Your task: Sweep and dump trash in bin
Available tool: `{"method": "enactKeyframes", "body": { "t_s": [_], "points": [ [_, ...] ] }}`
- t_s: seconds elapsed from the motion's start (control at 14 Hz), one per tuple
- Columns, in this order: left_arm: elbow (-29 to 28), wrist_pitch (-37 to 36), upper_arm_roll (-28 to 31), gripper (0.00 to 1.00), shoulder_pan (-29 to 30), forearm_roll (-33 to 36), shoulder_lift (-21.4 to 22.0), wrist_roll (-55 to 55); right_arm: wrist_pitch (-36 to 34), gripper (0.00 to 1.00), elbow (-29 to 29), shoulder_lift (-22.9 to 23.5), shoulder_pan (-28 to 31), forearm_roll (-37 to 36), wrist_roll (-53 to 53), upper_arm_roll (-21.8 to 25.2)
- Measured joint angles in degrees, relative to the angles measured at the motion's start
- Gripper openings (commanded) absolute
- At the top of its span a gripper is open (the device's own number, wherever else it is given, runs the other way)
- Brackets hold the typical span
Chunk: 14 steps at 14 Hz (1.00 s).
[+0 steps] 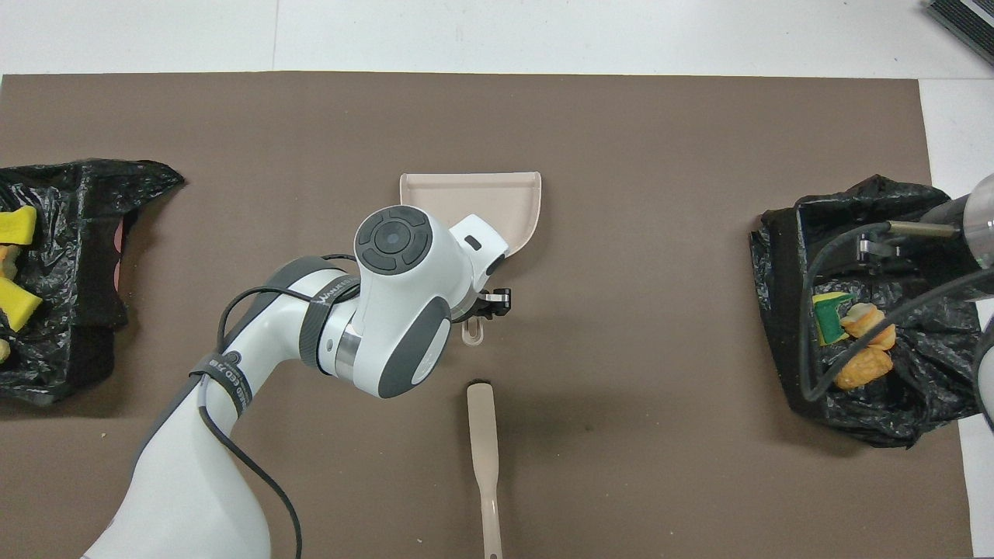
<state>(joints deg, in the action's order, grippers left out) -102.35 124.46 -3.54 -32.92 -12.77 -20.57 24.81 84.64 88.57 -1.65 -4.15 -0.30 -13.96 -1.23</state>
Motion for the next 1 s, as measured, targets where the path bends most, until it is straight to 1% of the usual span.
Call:
{"method": "enactKeyframes", "body": {
  "t_s": [0.14, 0.29, 0.43, 0.57, 0.71, 1.0],
  "points": [
    [0.95, -0.03, 0.81, 1.00, 0.28, 0.00, 0.90, 0.01, 0.00, 1.00, 0.01, 0.00, 0.00, 0.00, 0.00, 0.01],
    [1.21, -0.70, 1.80, 1.00, 1.82, 0.05, 2.10, 0.05, 0.00, 1.00, 0.01, 0.00, 0.00, 0.00, 0.00, 0.03],
    [1.24, -1.79, 2.17, 1.00, 5.84, 0.82, 2.79, -0.64, 0.00, 1.00, 0.01, 0.00, 0.01, 0.00, 0.00, 0.08],
    [1.47, -3.12, 2.27, 1.00, 10.95, 1.72, 3.34, -5.43, 0.00, 1.00, 0.01, 0.00, 0.02, 0.00, 0.00, 0.11],
    [1.97, -4.99, 2.35, 1.00, 14.67, 2.08, 4.30, -9.12, 0.00, 1.00, 0.01, 0.00, 0.04, 0.00, 0.00, 0.19],
    [4.65, -11.03, 2.34, 1.00, 20.20, 9.13, 7.82, -12.87, 0.00, 1.00, 0.01, 0.00, 0.07, 0.00, 0.00, 0.27]
  ]
}}
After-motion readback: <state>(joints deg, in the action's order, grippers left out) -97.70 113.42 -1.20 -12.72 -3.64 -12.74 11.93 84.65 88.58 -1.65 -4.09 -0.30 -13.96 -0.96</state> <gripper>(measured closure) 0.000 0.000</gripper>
